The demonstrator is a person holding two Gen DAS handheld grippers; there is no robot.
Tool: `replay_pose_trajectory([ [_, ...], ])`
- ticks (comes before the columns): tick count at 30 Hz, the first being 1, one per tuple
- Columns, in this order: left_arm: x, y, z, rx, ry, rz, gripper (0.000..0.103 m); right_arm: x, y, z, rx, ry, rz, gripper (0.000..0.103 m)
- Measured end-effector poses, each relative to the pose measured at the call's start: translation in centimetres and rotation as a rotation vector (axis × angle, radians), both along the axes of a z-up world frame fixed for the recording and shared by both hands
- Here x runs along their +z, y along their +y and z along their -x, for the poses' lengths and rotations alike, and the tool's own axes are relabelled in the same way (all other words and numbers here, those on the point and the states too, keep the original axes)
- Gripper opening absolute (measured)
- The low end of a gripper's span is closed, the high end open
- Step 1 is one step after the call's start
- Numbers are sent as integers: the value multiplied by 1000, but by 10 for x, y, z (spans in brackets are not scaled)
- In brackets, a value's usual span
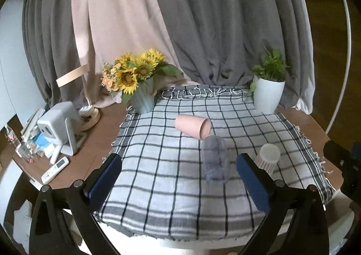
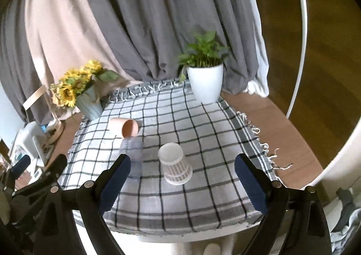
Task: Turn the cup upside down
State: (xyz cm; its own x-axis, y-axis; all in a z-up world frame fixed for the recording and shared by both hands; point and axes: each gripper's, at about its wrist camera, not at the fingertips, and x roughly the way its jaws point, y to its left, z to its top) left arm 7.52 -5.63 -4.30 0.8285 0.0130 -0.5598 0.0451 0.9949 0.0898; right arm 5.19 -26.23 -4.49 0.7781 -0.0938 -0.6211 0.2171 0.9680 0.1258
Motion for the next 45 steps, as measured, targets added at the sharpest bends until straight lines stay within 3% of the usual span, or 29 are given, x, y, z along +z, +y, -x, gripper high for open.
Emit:
replay_pose_trajectory([
  [3,3,16,15,-10,9,35,103,9,20,21,-14,-20,30,93],
  [9,12,27,46,-14,-32,5,103,18,46,52,-13,-44,73,93],
  [18,30,34,68,15,-55,41,103,33,50,78,19,-81,61,93],
  [24,31,33,77,-7,-7,76,103,42,51,89,42,-90,59,93],
  [36,29,33,96,13,-32,43,103,37,56,105,78,-68,60,93],
  [45,33,40,100,13,-39,66,103,34,58,109,69,-67,36,93],
])
